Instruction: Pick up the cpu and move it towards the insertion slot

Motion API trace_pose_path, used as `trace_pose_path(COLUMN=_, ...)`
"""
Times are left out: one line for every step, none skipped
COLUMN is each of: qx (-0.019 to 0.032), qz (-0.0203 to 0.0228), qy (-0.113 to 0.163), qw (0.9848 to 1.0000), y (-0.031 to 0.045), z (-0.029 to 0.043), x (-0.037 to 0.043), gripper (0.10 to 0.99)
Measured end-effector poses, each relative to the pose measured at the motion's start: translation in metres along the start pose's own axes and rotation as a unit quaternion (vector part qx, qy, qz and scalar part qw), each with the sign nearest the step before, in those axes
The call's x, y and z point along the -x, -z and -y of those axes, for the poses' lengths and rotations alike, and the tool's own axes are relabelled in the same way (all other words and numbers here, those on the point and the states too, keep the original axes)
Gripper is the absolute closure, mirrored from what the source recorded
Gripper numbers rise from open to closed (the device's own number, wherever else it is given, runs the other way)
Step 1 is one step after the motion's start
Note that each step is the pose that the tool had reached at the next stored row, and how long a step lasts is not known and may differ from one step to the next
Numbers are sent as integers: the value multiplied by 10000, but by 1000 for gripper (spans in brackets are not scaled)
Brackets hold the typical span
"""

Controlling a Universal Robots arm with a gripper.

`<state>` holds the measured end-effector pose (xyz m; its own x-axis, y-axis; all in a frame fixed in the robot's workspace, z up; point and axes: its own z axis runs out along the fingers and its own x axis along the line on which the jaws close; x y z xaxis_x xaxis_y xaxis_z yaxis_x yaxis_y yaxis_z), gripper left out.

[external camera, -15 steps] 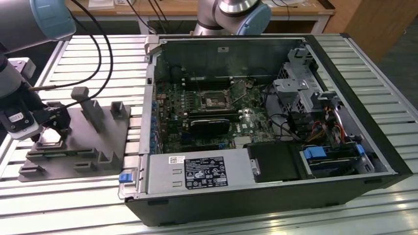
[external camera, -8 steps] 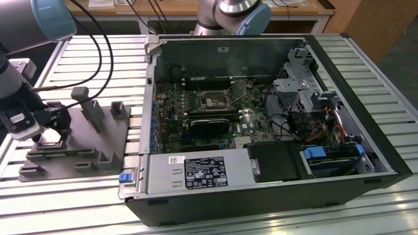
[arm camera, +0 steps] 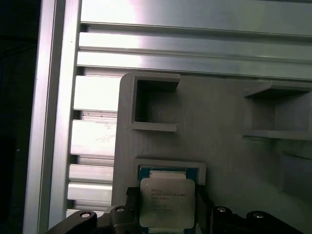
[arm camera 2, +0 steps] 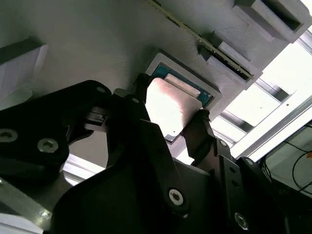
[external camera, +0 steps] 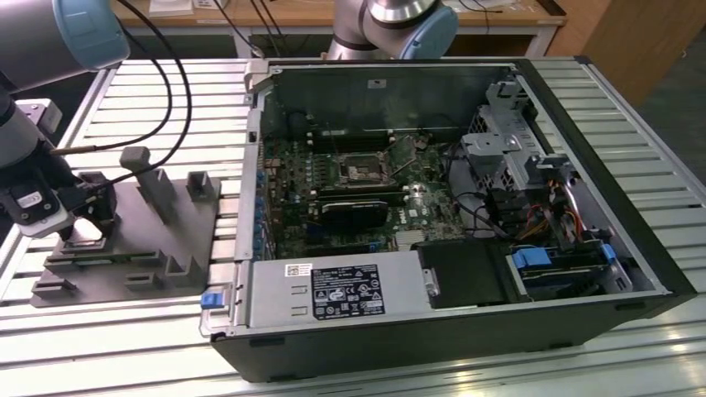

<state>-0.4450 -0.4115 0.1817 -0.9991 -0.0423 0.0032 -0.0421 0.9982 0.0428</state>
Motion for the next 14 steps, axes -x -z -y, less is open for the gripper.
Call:
trace_pose_path(qx=0, qz=1, qy=0, qw=10000, y=-1, z=0, x=0, gripper=541)
trace_pose_path(qx=0, qz=1, qy=0, qw=10000, y=-1, z=0, x=0, gripper=541)
trace_pose_path(qx=0, qz=1, qy=0, qw=10000, y=-1, z=0, x=0, gripper=541)
trace_pose_path(qx=1, qz=2, qy=0, qw=10000, y=-1, z=0, x=0, gripper=541)
trace_pose_path(qx=1, qz=3, qy=0, qw=10000, y=1, z=-1, x=1, gripper=541)
trace_pose_path(qx=1, qz=3, qy=0, qw=10000, y=6, z=-1, x=1, gripper=541)
trace_pose_path(qx=1, qz=2, qy=0, qw=10000, y=14, z=-1, x=1, gripper=541)
trace_pose_path(qx=0, qz=1, qy=0, qw=10000, y=23, z=-1, x=0, gripper=541)
trace_pose_path(qx=0, qz=1, qy=0, qw=10000, y=31, z=-2, x=0, gripper=541)
trace_pose_path(qx=0, qz=1, qy=0, qw=10000, y=42, z=-2, x=0, gripper=541)
trace_pose_path(qx=0, qz=1, qy=0, qw=10000, y=55, z=-3, x=0, gripper=541)
trace_pose_path(qx=0, qz=1, qy=0, qw=10000, y=68, z=-3, x=0, gripper=541)
trace_pose_path(qx=1, qz=1, qy=0, qw=10000, y=80, z=-4, x=0, gripper=541)
trace_pose_path(qx=1, qz=1, qy=0, qw=10000, y=94, z=-4, x=0, gripper=541)
